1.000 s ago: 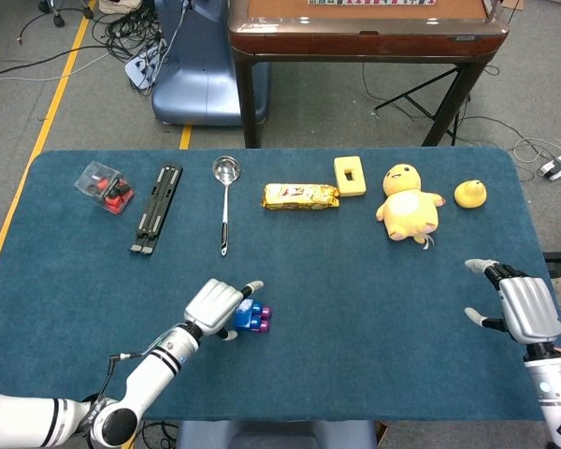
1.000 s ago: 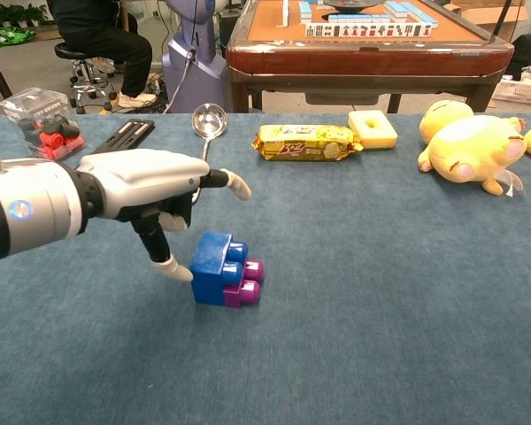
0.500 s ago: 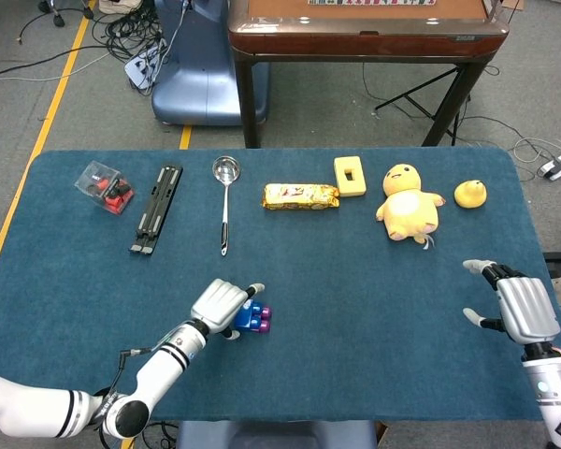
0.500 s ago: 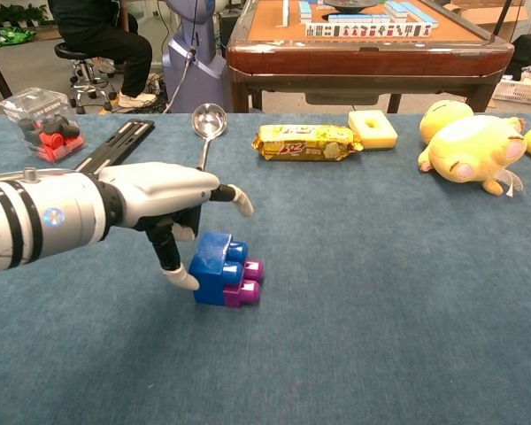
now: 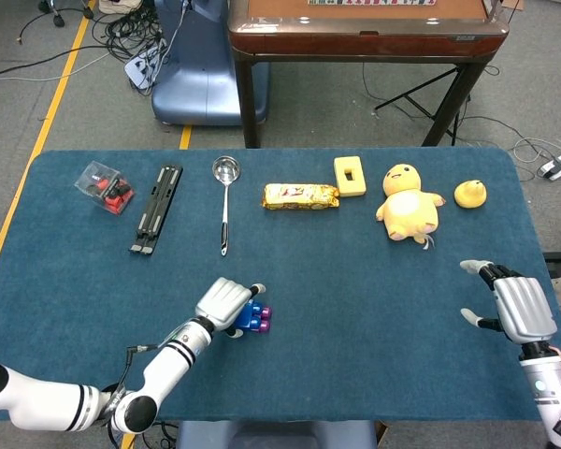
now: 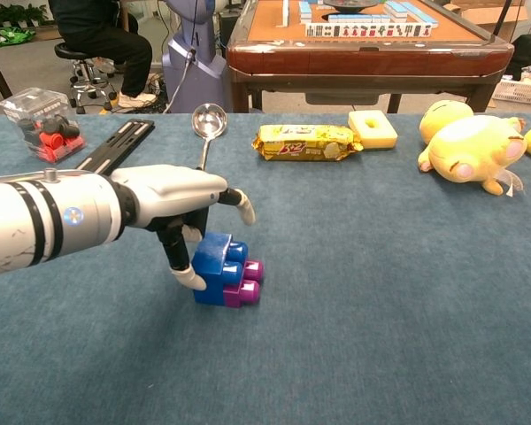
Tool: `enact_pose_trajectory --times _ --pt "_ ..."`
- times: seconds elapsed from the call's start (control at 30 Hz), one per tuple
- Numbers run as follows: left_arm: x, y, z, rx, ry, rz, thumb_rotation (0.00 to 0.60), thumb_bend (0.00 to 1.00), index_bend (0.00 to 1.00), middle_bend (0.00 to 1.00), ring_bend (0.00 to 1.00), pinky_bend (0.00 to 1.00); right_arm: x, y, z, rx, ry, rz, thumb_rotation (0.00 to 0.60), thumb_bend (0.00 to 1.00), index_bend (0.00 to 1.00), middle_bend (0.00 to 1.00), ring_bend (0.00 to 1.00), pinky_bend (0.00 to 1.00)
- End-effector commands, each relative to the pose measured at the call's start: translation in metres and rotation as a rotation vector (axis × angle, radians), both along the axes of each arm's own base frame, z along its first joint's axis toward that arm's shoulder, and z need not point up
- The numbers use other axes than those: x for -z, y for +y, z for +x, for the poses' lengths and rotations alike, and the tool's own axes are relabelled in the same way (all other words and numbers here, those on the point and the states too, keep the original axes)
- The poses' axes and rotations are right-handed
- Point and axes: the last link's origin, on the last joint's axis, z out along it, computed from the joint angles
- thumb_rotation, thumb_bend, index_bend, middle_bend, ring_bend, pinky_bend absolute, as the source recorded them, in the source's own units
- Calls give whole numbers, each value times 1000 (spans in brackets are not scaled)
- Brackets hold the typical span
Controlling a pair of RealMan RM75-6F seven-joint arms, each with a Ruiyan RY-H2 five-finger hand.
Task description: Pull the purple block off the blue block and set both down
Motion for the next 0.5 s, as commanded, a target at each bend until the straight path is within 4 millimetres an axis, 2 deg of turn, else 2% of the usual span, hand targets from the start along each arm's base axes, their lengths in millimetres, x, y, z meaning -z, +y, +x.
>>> enact_pose_trajectory --times 0.03,0.5 --pt "2 2 2 -13 4 -7 600 0 278 1000 982 1000 0 0 -1 4 0 2 600 24 293 361 368 525" --pt "7 7 5 -38 10 -10 600 0 322 1000 990 1000 2 0 -3 8 2 9 600 25 293 362 368 525"
